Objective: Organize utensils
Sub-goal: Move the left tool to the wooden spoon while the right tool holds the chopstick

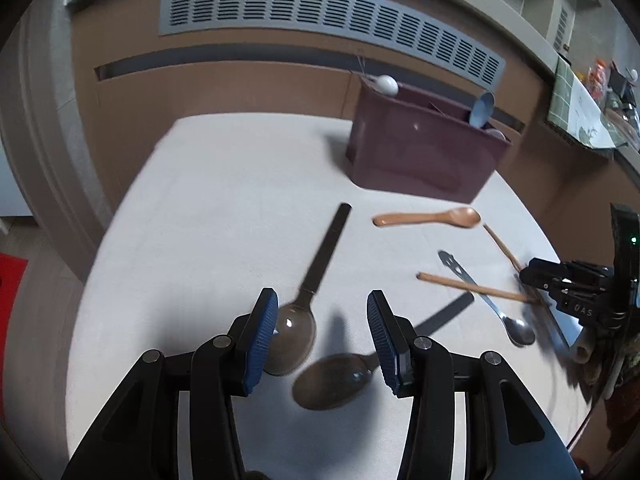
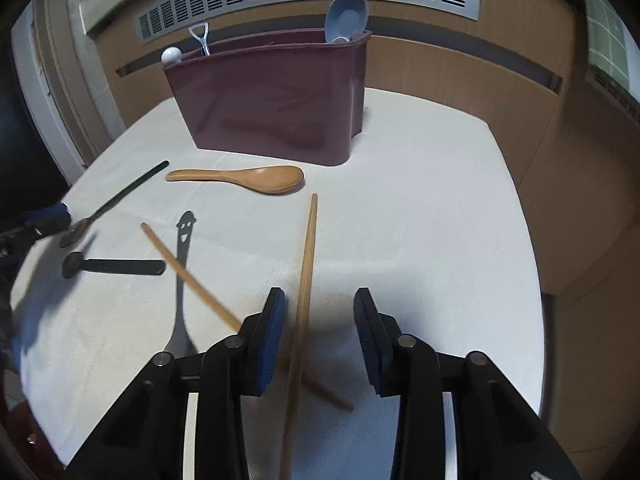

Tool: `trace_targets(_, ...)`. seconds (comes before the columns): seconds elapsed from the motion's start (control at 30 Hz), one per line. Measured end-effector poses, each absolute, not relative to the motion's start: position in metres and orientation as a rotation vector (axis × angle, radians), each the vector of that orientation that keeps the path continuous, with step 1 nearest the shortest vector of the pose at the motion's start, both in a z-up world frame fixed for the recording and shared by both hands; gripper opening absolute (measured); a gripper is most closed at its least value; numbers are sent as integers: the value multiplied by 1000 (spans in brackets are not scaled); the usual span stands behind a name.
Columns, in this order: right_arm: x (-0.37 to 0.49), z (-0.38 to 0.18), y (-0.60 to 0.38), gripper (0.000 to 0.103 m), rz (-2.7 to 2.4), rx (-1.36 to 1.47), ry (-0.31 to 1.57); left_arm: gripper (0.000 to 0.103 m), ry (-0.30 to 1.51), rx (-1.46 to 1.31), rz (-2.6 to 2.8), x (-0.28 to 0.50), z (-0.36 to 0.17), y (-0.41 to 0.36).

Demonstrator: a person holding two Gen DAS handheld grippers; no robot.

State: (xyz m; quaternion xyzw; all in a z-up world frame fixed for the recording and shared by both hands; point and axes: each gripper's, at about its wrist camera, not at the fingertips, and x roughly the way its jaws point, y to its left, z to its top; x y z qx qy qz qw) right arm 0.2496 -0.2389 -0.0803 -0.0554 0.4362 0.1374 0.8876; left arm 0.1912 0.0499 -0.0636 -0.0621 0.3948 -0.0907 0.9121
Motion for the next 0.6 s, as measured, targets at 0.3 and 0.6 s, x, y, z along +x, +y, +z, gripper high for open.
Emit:
trace_targets(0.3, 270, -80, -229, 29, 354, -104, 934, 48, 823, -11, -435, 235, -54, -9)
trace_targets(0.6, 244, -70, -264, 29, 347, -17, 901, 48, 917, 106, -539, 330, -73, -77)
